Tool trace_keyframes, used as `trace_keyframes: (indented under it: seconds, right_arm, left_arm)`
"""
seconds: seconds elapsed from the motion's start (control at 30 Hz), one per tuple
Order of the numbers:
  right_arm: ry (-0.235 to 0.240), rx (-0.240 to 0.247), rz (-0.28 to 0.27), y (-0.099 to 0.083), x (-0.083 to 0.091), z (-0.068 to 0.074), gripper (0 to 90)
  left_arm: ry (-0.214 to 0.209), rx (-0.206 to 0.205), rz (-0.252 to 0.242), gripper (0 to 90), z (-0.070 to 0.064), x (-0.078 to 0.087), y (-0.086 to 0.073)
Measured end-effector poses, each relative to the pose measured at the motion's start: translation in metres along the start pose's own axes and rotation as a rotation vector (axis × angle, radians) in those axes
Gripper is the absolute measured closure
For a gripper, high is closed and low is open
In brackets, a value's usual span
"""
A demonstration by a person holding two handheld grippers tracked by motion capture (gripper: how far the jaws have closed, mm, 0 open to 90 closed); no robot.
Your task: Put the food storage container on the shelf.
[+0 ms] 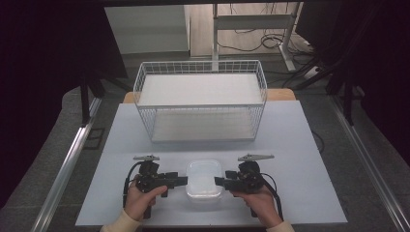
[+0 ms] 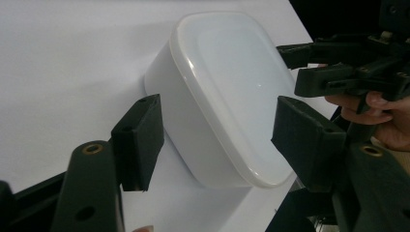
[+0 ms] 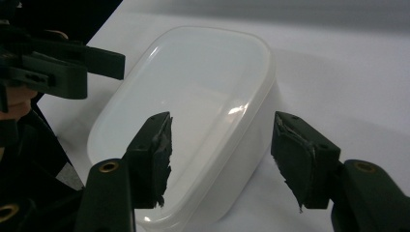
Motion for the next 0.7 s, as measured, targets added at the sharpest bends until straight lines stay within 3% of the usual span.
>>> trace_keyframes:
  seconds: [0.17,0.3,0.43,0.53,0.7]
  right_arm:
    - [0.004,-0.028,0.000,-0.001,-0.003,-0.002,42.1]
    - [0.038,-0.079,0.009,-0.002,-0.006,-0.004,45.0]
    - [0.057,-0.093,0.007,-0.002,-0.007,-0.004,50.1]
    - [0.069,-0.137,0.007,-0.001,-0.004,-0.006,59.2]
    - [0.117,-0.211,0.016,-0.002,0.000,-0.012,65.7]
  left_arm:
    - [-0.033,0.036,0.015,40.0,0.005,-0.008,-0.001]
    - [-0.081,0.080,0.008,45.0,0.009,-0.014,-0.001]
    - [-0.119,0.099,0.014,50.5,0.011,-0.017,-0.003]
    - [-0.105,0.100,0.009,59.6,0.010,-0.017,-0.003]
    - [-0.111,0.104,-0.001,64.9,0.008,-0.014,-0.004]
Point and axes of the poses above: each handheld gripper's, and its own axes: x roughly backward along the jaws, y roughly out of its top, z roughly to its left, the point moved 2 cm from there along -x, roughly forward along the jaws, and after that the axes turned 8 degrees about -x, right-handed, at the moved point
